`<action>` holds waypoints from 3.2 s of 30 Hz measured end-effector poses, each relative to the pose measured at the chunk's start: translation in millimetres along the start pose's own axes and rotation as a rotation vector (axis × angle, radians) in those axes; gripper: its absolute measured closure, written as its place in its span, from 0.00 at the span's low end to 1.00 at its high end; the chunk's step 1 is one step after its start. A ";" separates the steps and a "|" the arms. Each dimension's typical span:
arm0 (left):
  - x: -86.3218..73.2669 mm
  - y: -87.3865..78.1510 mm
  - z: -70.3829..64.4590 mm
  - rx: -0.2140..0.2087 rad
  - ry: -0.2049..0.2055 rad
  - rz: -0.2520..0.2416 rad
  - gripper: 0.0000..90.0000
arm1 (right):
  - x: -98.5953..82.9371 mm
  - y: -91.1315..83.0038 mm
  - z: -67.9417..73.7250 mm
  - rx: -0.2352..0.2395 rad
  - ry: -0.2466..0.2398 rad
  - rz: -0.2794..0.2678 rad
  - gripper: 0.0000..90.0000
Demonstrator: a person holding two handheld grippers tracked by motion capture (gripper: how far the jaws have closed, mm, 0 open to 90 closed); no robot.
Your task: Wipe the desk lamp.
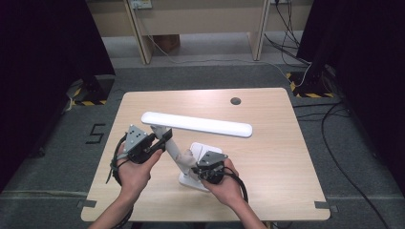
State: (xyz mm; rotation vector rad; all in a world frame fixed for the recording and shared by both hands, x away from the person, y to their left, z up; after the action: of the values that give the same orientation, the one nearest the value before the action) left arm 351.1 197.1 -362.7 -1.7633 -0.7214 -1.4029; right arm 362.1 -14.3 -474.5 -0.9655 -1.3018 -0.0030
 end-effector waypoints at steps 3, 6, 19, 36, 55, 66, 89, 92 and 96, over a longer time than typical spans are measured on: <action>-0.1 -0.2 0.3 0.001 -0.001 -0.001 0.79 | -0.4 12.1 4.5 -0.001 -0.015 0.022 0.88; 0.0 -0.1 0.1 0.000 0.001 0.000 0.79 | -4.6 14.2 2.6 -0.020 -0.026 0.050 0.88; -0.4 -0.3 0.3 -0.001 0.003 -0.001 0.79 | -30.0 -6.9 -11.3 -0.082 -0.030 0.103 0.89; -0.2 -0.2 -0.2 -0.007 0.016 0.009 0.76 | 17.6 8.3 -32.5 -0.111 0.017 -0.002 0.88; -0.8 -1.3 -0.2 0.000 0.003 0.005 0.78 | -2.3 23.0 -31.6 -0.130 -0.038 0.118 0.88; -1.0 -2.4 0.7 -0.003 0.001 0.007 0.77 | -32.9 -15.2 -46.2 -0.190 -0.018 0.187 0.89; -4.1 -4.2 2.1 -0.014 0.008 0.007 0.76 | 15.4 51.9 -36.6 -0.141 -0.011 0.080 0.88; -4.3 -3.5 1.2 -0.012 0.010 0.008 0.77 | 8.8 40.8 -40.3 -0.165 -0.015 0.092 0.88; -5.3 -3.8 0.6 -0.005 0.008 0.005 0.77 | -4.5 27.4 -48.4 -0.201 -0.023 0.123 0.88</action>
State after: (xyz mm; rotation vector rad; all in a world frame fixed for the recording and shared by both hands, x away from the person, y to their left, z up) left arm 347.1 199.8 -367.1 -1.7609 -0.7091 -1.4084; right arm 413.2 -28.2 -491.9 -1.2190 -1.2782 -0.0285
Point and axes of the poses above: each handheld gripper's, and its own axes: y roughly forward along the jaws, x roughly out of its top, z roughly to its left, the point moved 1 cm from there along y, roughly forward along the jaws, and after that the axes turned 4 degrees about -x, right-handed, at the moved point
